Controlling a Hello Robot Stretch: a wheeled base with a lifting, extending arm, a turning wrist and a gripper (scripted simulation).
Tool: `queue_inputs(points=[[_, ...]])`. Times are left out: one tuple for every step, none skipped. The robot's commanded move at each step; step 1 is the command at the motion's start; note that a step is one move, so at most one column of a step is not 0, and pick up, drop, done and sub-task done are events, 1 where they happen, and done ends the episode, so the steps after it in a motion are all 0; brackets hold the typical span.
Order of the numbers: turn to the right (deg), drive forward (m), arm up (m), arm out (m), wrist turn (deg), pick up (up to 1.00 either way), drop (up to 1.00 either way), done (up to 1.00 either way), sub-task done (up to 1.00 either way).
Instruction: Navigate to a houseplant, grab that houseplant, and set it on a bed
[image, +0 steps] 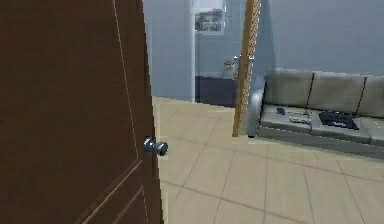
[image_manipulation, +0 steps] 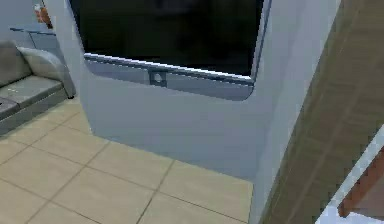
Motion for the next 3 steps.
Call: queue_inputs(points=[[27.0,0.0,0.0,0.0,0.0,0.0,0.0,0.0,0.0],[0.0,0.85,0.0,0.0,0.0,0.0,0.0,0.0,0.0],[-45.0,0.0,0.0,0.0,0.0,0.0,0.0,0.0,0.0]])
